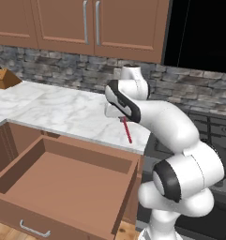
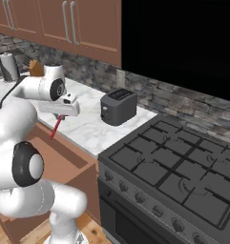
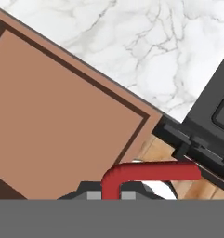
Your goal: Take a straw from the drawer in front and place it inside the glass cup on the dining counter.
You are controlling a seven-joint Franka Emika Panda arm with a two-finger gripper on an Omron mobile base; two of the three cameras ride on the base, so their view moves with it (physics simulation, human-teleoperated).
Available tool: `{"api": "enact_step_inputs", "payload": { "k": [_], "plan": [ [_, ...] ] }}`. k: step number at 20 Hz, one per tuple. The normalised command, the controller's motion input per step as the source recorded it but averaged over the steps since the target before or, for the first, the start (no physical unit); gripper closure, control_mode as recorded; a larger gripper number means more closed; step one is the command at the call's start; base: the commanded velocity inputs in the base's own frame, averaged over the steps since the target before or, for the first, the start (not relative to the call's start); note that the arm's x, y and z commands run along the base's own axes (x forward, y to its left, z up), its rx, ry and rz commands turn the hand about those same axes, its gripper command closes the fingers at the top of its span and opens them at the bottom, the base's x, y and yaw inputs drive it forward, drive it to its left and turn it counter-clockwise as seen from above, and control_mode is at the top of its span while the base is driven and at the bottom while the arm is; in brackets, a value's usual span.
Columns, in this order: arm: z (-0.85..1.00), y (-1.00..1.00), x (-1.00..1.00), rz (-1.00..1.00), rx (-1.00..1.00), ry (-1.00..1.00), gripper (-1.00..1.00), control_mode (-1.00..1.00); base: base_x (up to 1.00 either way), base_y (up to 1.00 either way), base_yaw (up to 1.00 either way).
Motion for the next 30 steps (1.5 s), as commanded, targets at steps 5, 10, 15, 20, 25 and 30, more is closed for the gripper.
{"api": "enact_step_inputs", "payload": {
  "k": [5,10,15,20,25,30],
  "plan": [
    [0.0,-0.25,0.0,0.21,0.0,-0.02,1.0,-1.0,0.0,0.0,0.0],
    [0.0,-0.17,0.0,0.15,0.0,-0.08,1.0,-1.0,0.0,0.0,0.0],
    [0.0,-0.12,0.0,0.07,0.0,-0.03,1.0,-1.0,0.0,0.0,0.0],
    [0.0,-0.02,-0.09,0.04,0.0,0.0,1.0,1.0,-0.14,-0.01,0.01],
    [0.0,0.0,0.0,0.0,0.0,0.0,1.0,1.0,-1.0,0.0,0.01],
    [0.0,0.0,0.0,0.0,0.0,0.0,1.0,1.0,-1.0,0.0,0.0]
  ]
}}
